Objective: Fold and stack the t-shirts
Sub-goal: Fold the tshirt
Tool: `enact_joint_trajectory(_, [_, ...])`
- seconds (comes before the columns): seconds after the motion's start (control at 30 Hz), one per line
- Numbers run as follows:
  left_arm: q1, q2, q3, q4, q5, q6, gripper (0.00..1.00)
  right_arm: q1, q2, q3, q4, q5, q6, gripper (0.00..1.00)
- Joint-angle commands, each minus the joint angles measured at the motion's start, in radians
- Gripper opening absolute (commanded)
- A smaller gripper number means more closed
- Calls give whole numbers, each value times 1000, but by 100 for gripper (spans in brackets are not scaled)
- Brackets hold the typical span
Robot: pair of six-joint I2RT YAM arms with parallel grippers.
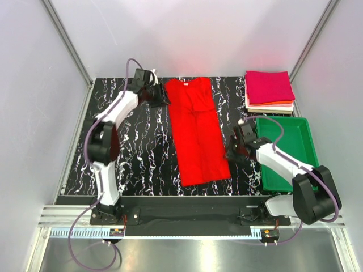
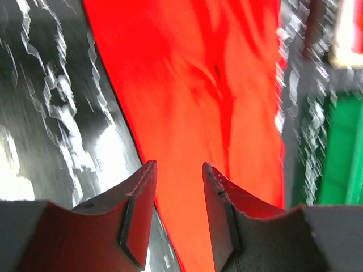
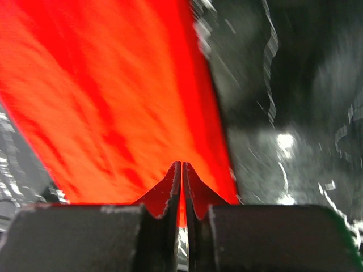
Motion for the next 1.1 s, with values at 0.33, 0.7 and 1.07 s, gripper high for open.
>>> enact_joint_trajectory(0.33, [-398, -577, -739, 91, -228, -118, 49, 56, -38, -140, -84, 54, 128, 1])
enact_joint_trajectory(0.7, [-578, -706, -1019, 192, -260, -262, 54, 70, -84, -88, -152, 49, 152, 8])
enact_joint_trajectory(1.07, [-646, -601, -1050, 285, -217, -297, 50, 72, -188, 10, -282, 55, 143, 13])
